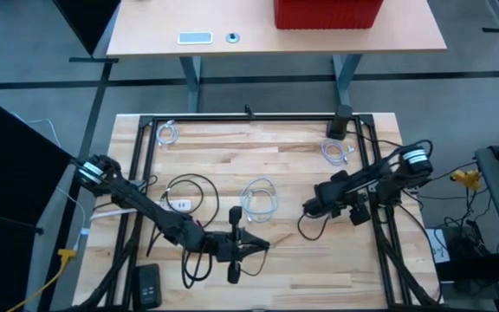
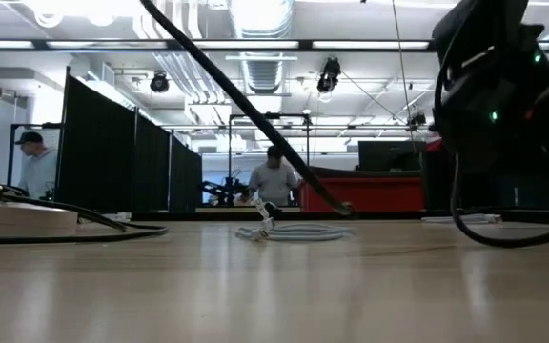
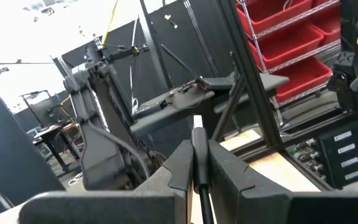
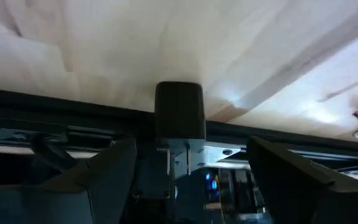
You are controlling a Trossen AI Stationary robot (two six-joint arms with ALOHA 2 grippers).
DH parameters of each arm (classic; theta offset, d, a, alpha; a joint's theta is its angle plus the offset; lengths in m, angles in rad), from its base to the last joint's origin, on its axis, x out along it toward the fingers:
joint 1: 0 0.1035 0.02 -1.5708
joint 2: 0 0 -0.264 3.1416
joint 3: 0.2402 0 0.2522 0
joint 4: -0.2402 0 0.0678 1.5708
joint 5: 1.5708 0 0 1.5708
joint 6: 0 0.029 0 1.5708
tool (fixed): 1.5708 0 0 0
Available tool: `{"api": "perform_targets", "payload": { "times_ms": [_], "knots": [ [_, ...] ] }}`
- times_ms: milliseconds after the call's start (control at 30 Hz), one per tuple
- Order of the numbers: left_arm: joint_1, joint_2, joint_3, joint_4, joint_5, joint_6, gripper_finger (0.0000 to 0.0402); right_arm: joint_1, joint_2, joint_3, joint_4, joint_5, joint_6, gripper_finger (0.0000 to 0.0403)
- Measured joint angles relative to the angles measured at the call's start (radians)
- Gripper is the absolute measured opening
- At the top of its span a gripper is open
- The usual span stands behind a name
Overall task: Insert USB
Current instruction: Insert the black charger cable into the black charger adapter
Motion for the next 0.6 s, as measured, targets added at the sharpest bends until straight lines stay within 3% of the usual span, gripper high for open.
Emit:
{"api": "perform_targets", "payload": {
  "times_ms": [500, 600],
  "knots": [
    [-0.006, 0.000, 0.000, -0.007, -0.001, 0.006, 0.0021, -0.003, 0.220, -0.002, 0.034, -0.013, 0.004, 0.0281],
    [-0.008, 0.000, 0.000, -0.007, -0.001, 0.007, 0.0021, -0.016, 0.245, -0.003, 0.033, -0.075, -0.015, 0.0272]
  ]
}}
